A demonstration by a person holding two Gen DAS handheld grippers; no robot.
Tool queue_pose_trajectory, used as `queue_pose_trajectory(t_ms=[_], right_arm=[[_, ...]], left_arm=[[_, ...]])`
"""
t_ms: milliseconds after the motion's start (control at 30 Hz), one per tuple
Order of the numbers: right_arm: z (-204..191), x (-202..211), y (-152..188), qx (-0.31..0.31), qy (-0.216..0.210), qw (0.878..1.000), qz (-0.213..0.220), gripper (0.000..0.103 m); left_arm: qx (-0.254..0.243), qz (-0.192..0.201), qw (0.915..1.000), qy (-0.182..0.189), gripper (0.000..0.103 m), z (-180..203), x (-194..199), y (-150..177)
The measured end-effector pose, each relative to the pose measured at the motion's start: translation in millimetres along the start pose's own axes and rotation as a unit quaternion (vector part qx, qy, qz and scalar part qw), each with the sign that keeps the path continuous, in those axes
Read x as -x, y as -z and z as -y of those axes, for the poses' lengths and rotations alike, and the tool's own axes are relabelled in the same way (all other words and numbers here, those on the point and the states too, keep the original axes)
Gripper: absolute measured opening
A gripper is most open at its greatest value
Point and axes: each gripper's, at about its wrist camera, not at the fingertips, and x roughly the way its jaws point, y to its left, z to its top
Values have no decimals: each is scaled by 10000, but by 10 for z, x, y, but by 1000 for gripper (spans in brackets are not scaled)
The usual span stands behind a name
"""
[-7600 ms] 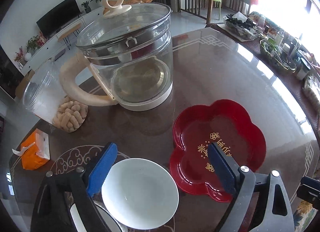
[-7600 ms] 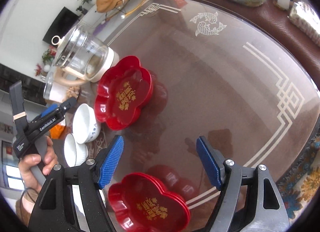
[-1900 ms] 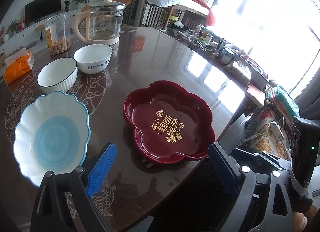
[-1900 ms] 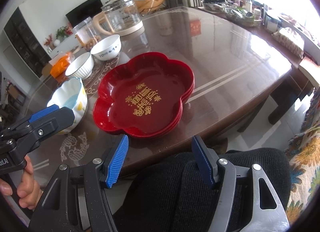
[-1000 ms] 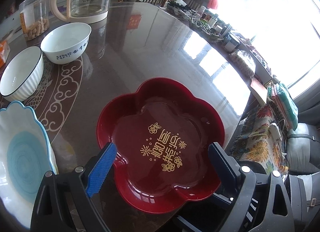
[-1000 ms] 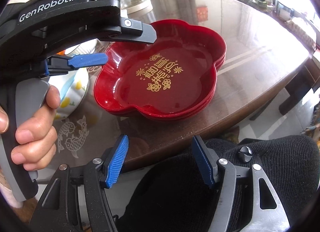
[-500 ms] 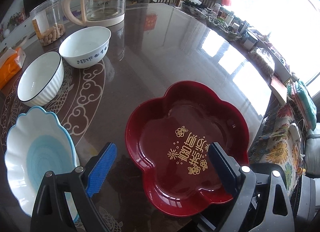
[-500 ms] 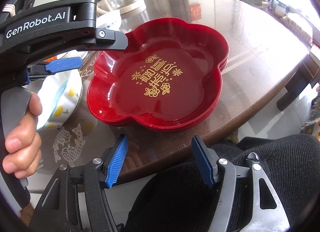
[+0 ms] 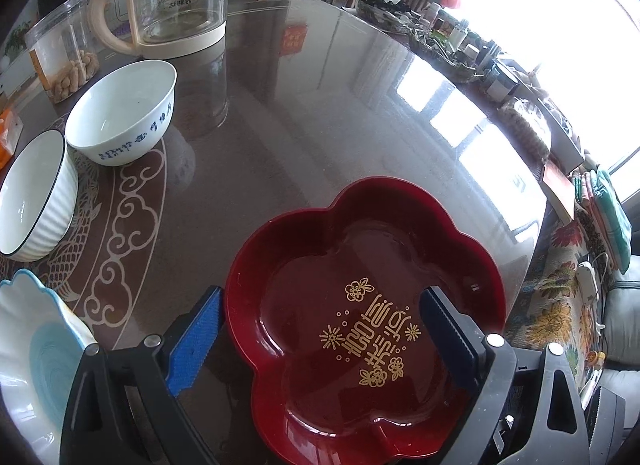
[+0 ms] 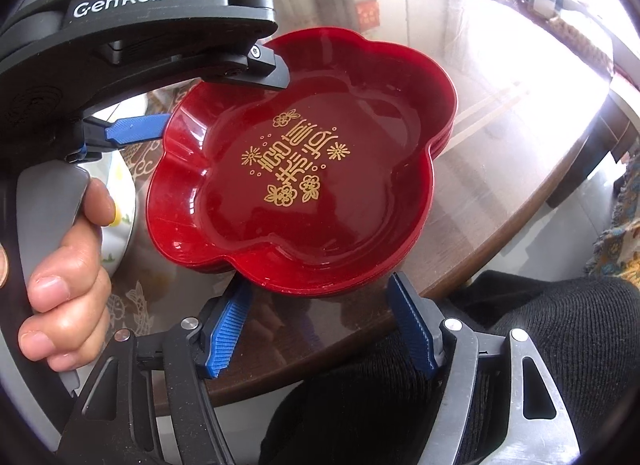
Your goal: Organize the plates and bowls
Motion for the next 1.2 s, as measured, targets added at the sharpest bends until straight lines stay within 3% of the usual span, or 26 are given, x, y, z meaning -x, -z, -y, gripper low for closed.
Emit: queue_pose_trajectory(t_ms=[200,333,433,533,667,833,1033,1200], right_arm=[[351,-128,-464,-391,249,9986,268,73],[635,-135,-808,-595,711,9935,663,72],[806,15,-778,-955,413,9920,720,73],[853,241,-578,-1091,291,9881,1042,73],[726,491,-447,-915,174,9855,1415,73],[326,816,-396,-403,169,9781,2034,73],[-13,1170,-319,-49,30,9686,2486,73],[-157,1221,-243,170,-6,9693,2453,73]], left_arm=[[-113,35,9998,130,95,243,-246,-402],[-4,476,9989,-34,95,291,-72,-489],[-119,788,9966,-211,95,300,176,-333],[-261,1020,9935,-436,96,291,448,-48],[-155,1345,9882,-714,96,154,878,327],[132,1828,9736,-1359,96,-107,1390,683],[440,1909,9628,-1860,96,-382,1673,907],[505,1987,9553,-2129,96,-475,1796,1041]])
